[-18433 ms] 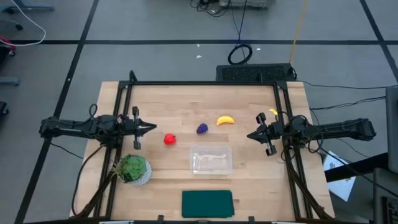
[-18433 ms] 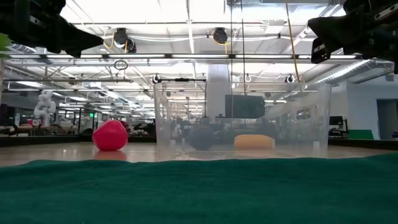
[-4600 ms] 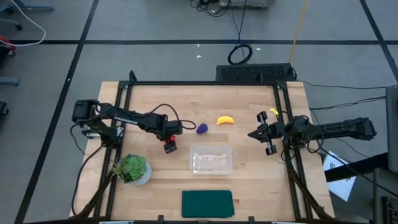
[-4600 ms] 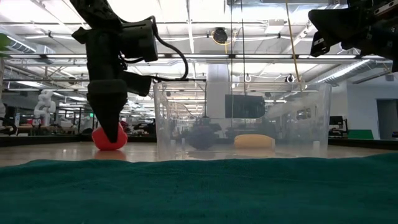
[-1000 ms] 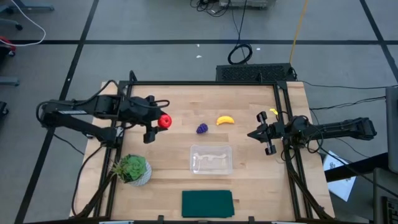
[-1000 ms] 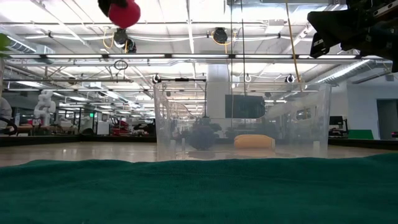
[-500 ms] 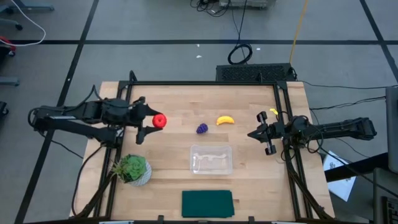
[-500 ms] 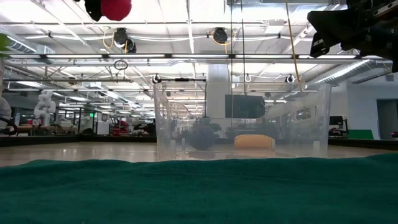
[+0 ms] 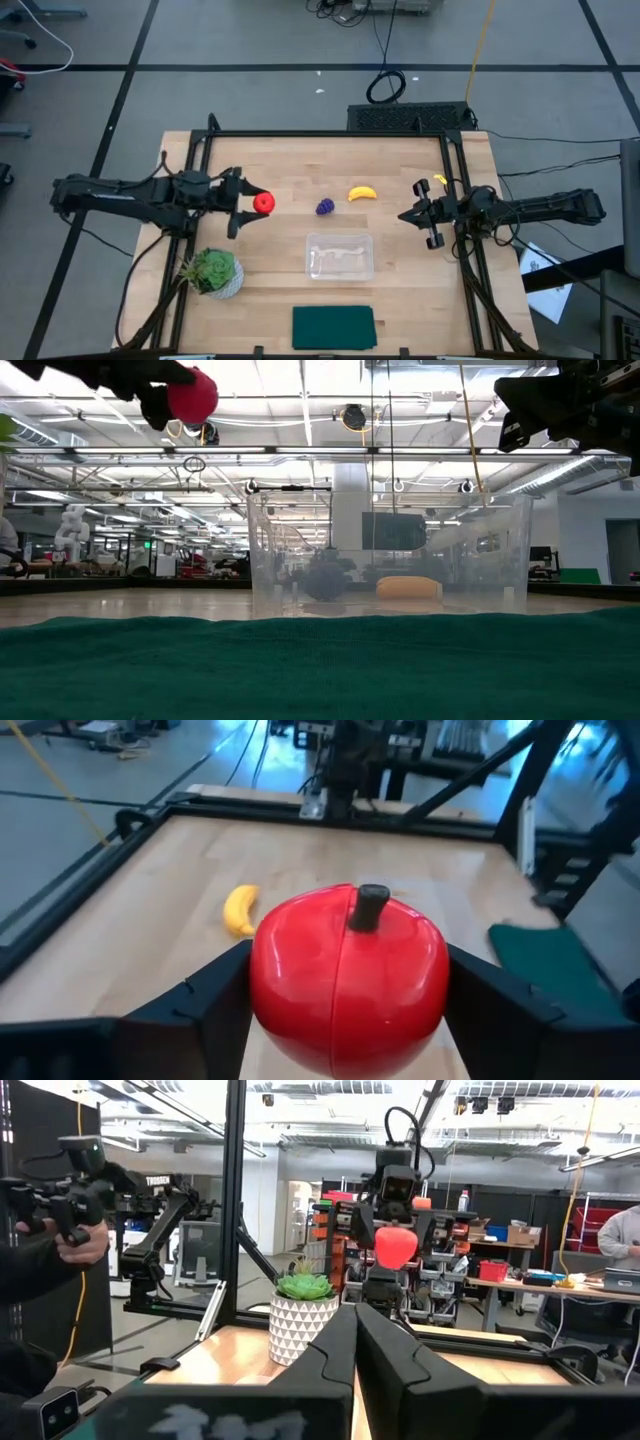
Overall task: Pick and placing Produce into tupperware
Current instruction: Put the apple into the transparent bin
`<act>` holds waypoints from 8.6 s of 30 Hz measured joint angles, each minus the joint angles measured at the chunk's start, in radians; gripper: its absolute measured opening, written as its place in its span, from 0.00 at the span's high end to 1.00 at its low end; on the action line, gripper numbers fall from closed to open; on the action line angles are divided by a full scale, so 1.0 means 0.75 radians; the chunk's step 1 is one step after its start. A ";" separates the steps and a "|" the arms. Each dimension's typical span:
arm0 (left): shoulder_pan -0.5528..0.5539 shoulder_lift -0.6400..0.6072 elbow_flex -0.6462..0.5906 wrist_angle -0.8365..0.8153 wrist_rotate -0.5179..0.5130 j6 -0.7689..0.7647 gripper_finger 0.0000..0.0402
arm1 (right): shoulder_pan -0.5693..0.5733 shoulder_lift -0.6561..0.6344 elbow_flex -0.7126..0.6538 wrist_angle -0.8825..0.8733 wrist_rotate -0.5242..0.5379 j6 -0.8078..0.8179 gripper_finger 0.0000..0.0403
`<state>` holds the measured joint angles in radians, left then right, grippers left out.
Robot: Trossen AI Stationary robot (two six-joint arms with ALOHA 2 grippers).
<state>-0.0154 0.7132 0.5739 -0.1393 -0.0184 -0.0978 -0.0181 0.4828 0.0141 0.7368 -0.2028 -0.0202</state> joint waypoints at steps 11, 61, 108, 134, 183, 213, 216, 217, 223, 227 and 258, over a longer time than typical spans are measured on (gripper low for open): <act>0.000 -0.002 -0.232 0.345 0.029 0.021 0.33 | 0.000 0.000 0.000 -0.001 0.000 0.001 1.00; -0.016 -0.096 -0.281 0.361 0.196 0.119 0.32 | 0.000 0.000 0.000 -0.008 0.000 -0.027 1.00; -0.017 -0.025 -0.283 0.619 0.231 0.020 0.32 | 0.000 0.000 0.000 0.001 -0.001 -0.019 1.00; -0.018 0.436 0.026 0.646 0.292 -0.001 0.32 | 0.000 0.000 0.000 -0.007 0.000 -0.046 1.00; -0.020 0.768 0.201 0.750 0.443 0.074 0.32 | -0.001 0.000 0.000 -0.010 0.000 -0.060 1.00; -0.020 0.782 0.346 0.558 0.402 -0.020 0.32 | -0.001 0.000 0.000 -0.010 0.000 -0.069 1.00; -0.023 0.811 0.392 0.509 0.397 -0.021 0.32 | -0.001 0.000 0.000 -0.010 0.001 -0.070 1.00; -0.026 0.823 0.413 0.503 0.397 -0.019 0.32 | -0.001 0.000 0.000 -0.010 0.000 -0.069 1.00; -0.028 0.928 0.537 0.390 0.398 -0.013 0.32 | 0.000 0.000 0.000 -0.010 0.000 -0.070 1.00; -0.028 0.984 0.598 0.346 0.408 -0.013 0.32 | 0.000 0.000 0.000 -0.010 0.000 -0.069 1.00; -0.091 1.161 0.982 -0.378 0.292 -0.118 0.32 | 0.000 0.004 0.000 -0.010 0.000 -0.069 1.00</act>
<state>-0.0837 1.5841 1.3104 -0.4231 0.2005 -0.1866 -0.0183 0.4858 0.0142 0.7296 -0.2028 -0.0723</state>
